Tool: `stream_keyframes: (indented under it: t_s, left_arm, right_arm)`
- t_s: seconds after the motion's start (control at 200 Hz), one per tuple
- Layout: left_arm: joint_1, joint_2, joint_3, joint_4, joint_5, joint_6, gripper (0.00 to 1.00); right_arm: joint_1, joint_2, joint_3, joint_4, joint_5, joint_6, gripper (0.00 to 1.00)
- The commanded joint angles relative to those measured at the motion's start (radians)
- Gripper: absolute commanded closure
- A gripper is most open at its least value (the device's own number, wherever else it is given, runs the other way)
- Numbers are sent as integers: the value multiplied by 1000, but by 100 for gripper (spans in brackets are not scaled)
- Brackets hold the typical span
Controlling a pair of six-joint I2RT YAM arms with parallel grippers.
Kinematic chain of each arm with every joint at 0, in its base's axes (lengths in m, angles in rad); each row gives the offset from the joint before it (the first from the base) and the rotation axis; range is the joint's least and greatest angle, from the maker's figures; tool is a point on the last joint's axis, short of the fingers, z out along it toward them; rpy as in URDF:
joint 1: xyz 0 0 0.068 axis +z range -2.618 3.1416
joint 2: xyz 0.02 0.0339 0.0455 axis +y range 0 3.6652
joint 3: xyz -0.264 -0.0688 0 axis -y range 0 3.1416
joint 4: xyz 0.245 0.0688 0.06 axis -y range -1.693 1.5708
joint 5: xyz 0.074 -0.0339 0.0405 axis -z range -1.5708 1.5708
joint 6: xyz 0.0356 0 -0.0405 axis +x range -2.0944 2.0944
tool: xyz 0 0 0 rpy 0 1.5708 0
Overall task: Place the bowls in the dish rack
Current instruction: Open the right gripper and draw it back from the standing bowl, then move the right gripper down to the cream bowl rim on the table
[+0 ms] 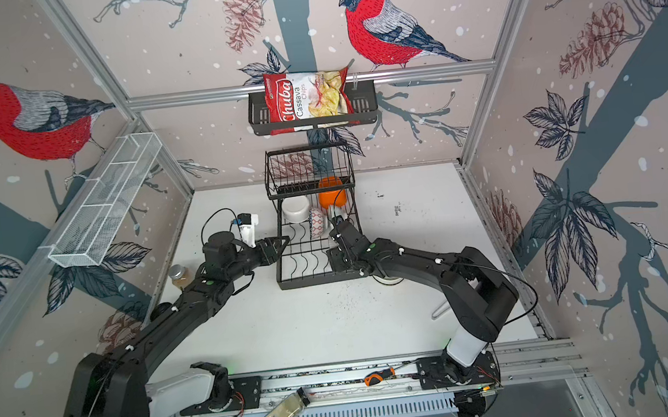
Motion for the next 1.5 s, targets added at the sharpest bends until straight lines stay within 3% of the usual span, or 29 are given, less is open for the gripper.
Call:
stream_keyframes:
  t_s: [0.0, 0.485, 0.895, 1.296, 1.496]
  left_arm:
    - [-1, -5, 0, 2, 5, 7, 46]
    - [0, -6, 2, -2, 2, 13, 46]
    - [0, -3, 2, -2, 10, 12, 46]
    - [0, 2, 4, -3, 34, 2, 44]
    - [-7, -5, 6, 2, 51, -13, 41]
  right_arm:
    - [1, -12, -1, -31, 26, 13, 27]
    - [-3, 3, 15, -27, 7, 10, 20]
    - [-26, -84, 1, -16, -1, 13, 6]
    - [-99, -230, -44, -34, -3, 44, 6]
    - [-184, -304, -59, -105, 0, 68, 8]
